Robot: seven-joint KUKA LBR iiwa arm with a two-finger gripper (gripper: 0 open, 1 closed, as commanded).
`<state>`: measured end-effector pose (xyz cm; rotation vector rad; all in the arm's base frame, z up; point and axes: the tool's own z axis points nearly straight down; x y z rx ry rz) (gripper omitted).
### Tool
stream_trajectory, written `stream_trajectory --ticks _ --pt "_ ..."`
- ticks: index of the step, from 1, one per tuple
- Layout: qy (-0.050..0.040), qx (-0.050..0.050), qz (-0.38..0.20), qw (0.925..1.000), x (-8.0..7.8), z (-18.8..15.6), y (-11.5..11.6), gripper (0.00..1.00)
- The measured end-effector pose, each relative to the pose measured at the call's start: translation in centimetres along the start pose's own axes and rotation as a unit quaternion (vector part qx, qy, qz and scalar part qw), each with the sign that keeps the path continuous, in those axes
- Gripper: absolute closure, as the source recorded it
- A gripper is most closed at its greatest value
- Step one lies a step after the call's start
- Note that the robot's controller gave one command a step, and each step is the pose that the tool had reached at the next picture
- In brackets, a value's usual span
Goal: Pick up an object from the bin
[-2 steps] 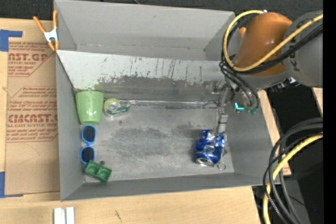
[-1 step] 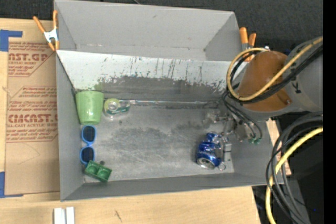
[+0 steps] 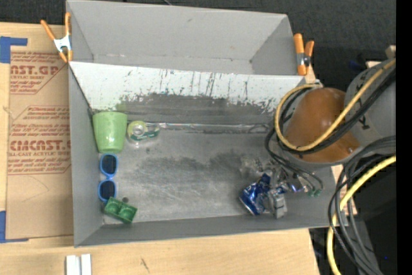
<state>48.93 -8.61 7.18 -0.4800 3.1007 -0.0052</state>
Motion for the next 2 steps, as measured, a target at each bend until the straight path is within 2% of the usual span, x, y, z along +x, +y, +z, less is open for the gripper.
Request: stream_trajectory --ticks 1,2 --pt "0.0037 -0.002 0.0 1.0 0.1 0.0 0.1 1.0" --pt "-0.0032 0.0 -0.013 0.9999 -4.3 -14.2 0.3 1.0"
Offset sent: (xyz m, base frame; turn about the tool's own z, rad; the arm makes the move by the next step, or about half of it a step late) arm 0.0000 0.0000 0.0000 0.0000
